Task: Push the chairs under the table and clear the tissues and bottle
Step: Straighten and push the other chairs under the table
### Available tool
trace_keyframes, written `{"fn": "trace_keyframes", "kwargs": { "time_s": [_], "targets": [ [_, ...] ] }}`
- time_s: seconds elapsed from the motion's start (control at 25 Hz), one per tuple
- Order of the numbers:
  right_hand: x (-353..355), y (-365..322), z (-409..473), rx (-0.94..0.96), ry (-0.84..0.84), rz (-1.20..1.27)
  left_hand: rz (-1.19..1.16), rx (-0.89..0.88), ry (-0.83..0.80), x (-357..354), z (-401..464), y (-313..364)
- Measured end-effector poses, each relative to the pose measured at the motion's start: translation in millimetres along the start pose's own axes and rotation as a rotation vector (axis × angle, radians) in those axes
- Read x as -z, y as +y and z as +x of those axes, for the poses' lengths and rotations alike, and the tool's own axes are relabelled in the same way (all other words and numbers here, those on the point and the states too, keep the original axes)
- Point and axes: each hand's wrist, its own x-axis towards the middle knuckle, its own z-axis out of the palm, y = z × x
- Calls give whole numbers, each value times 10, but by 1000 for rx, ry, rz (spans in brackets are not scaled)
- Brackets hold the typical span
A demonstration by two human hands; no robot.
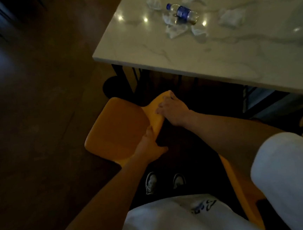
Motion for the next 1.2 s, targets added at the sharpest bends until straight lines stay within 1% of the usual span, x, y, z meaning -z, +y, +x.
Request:
{"fn": "trace_keyframes", "kwargs": {
  "time_s": [0.08,0.2,0.28,0.44,0.56,0.68,0.8,0.92,1.08,1.2],
  "targets": [
    [-49,35,25,25,19,15,50,28,55,-74,-77,-10],
    [-77,60,5,42,44,20,146,23,90,-109,-174,-29],
    [-93,59,-33,36,37,28,179,9,79,-92,-213,-23],
    [-174,8,-217,-19,42,56,258,-7,6,-100,-334,-22],
    [-241,-35,-389,-59,19,12,284,-76,-25,-136,-412,-50],
    [-236,-152,-555,-128,-40,24,310,-143,-45,-174,-489,-84],
    [-232,-379,-784,-206,-68,12,352,-205,-75,-220,-608,-228],
    [-232,-626,-1022,-278,-127,25,438,-282,-142,-200,-677,-397],
    [-268,-932,-1155,-379,-133,77,548,-369,-149,-90,-752,-597],
    [-257,-1144,-1229,-431,-131,81,601,-389,-146,28,-795,-722]
  ]
}}
